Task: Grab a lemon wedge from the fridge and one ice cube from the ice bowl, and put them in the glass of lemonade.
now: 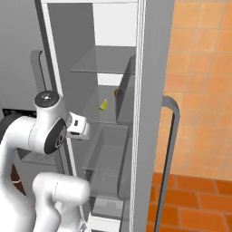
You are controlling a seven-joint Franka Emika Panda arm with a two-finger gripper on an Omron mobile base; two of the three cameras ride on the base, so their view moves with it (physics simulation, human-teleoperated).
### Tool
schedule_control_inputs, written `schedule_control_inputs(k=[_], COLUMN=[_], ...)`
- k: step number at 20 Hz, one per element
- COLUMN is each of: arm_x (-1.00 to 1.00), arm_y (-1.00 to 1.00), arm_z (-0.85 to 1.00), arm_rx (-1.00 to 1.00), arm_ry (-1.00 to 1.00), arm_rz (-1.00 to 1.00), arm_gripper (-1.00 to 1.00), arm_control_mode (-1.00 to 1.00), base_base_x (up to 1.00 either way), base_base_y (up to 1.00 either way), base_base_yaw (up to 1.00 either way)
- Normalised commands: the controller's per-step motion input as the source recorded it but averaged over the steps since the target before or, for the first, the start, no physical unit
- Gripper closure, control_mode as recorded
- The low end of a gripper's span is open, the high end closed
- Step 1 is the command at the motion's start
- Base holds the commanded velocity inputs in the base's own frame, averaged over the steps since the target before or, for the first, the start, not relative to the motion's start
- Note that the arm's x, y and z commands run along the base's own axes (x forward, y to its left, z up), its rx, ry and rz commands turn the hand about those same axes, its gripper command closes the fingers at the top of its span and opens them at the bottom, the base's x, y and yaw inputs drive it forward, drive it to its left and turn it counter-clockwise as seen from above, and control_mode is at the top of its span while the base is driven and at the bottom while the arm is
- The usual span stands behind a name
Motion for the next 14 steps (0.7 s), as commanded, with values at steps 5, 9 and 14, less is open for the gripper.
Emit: schedule_control_inputs(k=[5, 9, 14], arm_x=[0.62, 0.60, 0.52], arm_y=[0.00, 0.00, 0.00], arm_z=[-0.02, 0.00, 0.00], arm_rx=[0.00, 0.00, 0.00], arm_ry=[-0.01, -0.01, -0.06], arm_rz=[0.09, 0.13, 0.11], arm_gripper=[-1.00, -1.00, -1.00], arm_control_mode=[-1.00, -1.00, -1.00], base_base_x=[0.00, 0.00, 0.00], base_base_y=[0.00, 0.00, 0.00], base_base_yaw=[0.00, 0.00, 0.00])
